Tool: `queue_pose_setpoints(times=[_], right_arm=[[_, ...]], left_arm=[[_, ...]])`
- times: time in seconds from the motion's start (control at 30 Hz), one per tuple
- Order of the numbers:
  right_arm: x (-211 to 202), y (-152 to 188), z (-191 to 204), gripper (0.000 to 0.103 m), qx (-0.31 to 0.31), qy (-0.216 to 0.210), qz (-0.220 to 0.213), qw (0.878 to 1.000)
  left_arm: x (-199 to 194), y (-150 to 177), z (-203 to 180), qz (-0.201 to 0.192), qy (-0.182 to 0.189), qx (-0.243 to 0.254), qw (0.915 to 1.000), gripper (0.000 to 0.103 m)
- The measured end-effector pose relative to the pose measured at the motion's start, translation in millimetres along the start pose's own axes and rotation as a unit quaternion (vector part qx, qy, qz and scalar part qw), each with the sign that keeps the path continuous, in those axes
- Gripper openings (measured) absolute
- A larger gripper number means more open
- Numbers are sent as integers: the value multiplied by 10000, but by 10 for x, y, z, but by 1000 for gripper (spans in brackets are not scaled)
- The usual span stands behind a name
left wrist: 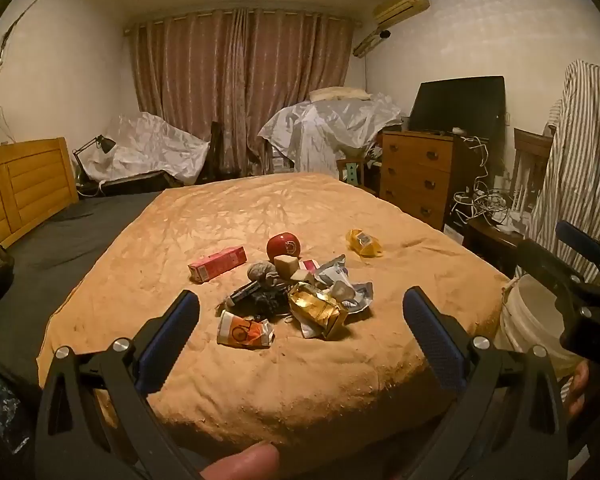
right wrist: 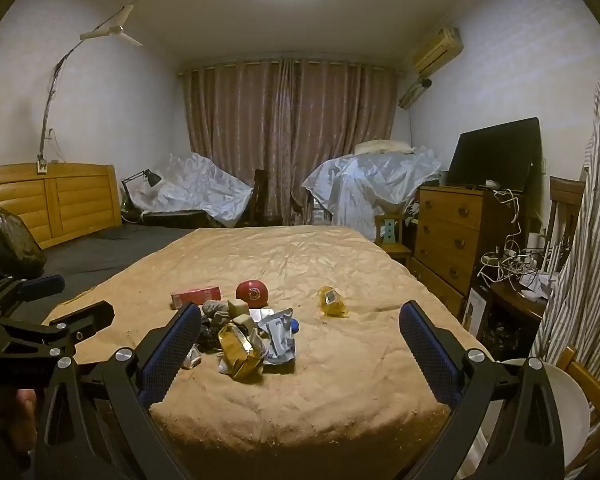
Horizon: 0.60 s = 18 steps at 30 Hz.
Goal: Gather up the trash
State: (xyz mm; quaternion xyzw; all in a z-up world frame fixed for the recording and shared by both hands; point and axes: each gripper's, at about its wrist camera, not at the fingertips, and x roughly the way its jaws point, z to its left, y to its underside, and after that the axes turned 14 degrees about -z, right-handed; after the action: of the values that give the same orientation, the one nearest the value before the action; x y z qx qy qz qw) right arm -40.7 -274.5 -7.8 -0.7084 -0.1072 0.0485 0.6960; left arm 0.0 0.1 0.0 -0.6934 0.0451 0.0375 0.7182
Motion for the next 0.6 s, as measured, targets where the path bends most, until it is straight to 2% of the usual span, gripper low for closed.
queue_pose_setpoints(times=[0.37, 0.6], right_arm=[[2, 0, -9, 99, 70, 3, 26, 10000], [1, -3, -9, 99, 80, -5, 22, 10000]], left_arm=[[-18, -22, -32, -78, -29, 20, 10000, 98], [11, -22, -28, 11, 40, -45, 10000, 98]])
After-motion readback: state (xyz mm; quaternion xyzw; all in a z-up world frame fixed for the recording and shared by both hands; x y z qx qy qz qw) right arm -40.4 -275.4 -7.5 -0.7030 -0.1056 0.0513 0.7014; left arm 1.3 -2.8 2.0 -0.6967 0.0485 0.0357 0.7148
